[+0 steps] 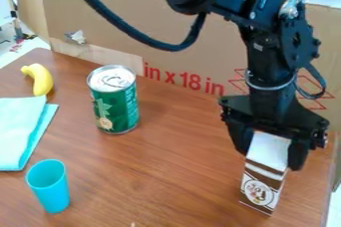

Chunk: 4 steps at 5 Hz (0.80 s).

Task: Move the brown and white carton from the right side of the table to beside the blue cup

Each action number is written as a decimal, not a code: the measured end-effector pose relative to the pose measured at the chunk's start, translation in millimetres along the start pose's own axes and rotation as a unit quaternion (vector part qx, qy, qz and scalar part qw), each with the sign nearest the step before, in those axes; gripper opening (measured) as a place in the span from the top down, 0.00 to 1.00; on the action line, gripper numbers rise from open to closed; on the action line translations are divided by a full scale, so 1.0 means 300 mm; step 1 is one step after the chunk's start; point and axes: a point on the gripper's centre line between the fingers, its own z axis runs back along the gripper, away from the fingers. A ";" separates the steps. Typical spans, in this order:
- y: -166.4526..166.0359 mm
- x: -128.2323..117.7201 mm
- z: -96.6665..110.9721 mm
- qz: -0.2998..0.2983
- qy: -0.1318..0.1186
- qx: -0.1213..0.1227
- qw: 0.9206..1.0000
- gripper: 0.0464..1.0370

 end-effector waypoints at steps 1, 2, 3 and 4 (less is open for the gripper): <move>-0.018 0.008 0.036 -0.035 0.037 0.003 0.999 0.21; -0.024 -0.010 0.063 -0.057 0.055 0.009 0.997 0.21; -0.089 -0.063 0.185 -0.107 0.026 0.018 0.994 0.21; -0.094 -0.214 0.223 -0.117 0.066 0.048 0.990 0.21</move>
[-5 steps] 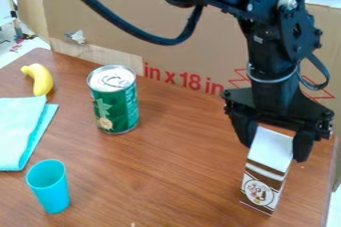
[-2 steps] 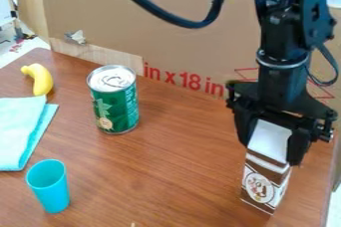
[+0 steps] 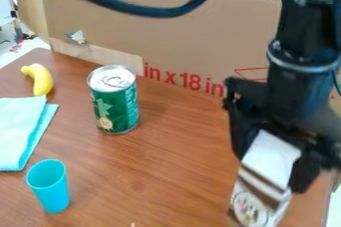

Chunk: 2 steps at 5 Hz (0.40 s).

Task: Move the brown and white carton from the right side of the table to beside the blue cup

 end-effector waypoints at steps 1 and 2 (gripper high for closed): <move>-0.022 -0.133 -0.024 -0.006 0.044 0.019 0.999 0.21; 0.000 -0.213 -0.050 0.000 0.080 0.019 0.997 0.21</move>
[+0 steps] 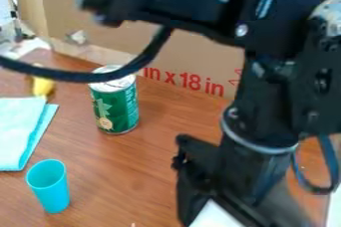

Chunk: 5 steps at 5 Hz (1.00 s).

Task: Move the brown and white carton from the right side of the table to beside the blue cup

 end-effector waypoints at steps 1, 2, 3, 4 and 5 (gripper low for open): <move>0.075 -0.015 -0.026 0.023 0.012 0.005 1.000 0.21; 0.157 -0.030 -0.020 0.041 -0.004 0.006 0.999 0.21; 0.213 -0.047 -0.016 0.062 -0.008 0.012 0.998 0.21; 0.253 -0.068 -0.040 0.077 0.012 0.017 0.997 0.21; 0.293 -0.100 -0.082 0.101 0.035 0.020 0.994 0.21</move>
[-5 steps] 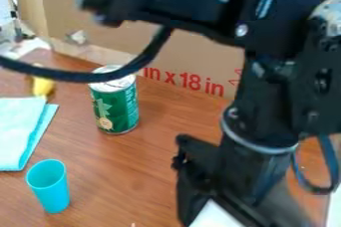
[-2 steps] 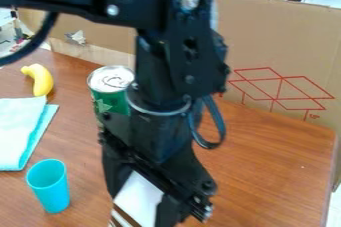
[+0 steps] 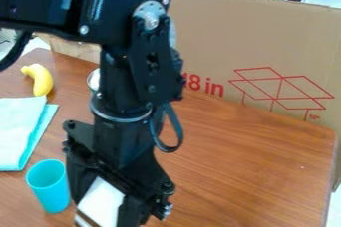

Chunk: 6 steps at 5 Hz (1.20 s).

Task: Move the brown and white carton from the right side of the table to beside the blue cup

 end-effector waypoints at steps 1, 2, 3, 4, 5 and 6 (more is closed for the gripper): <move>0.038 -0.005 -0.022 0.017 -0.006 0.010 1.000 0.21; 0.068 0.003 -0.038 0.015 -0.031 0.013 0.999 0.21; 0.067 0.025 -0.046 -0.008 -0.084 0.004 0.996 0.21; 0.061 0.049 -0.066 -0.034 -0.153 -0.008 0.988 0.21; 0.048 0.082 -0.067 -0.045 -0.176 -0.014 0.983 0.21; 0.047 0.090 -0.075 -0.019 -0.143 -0.020 0.989 0.21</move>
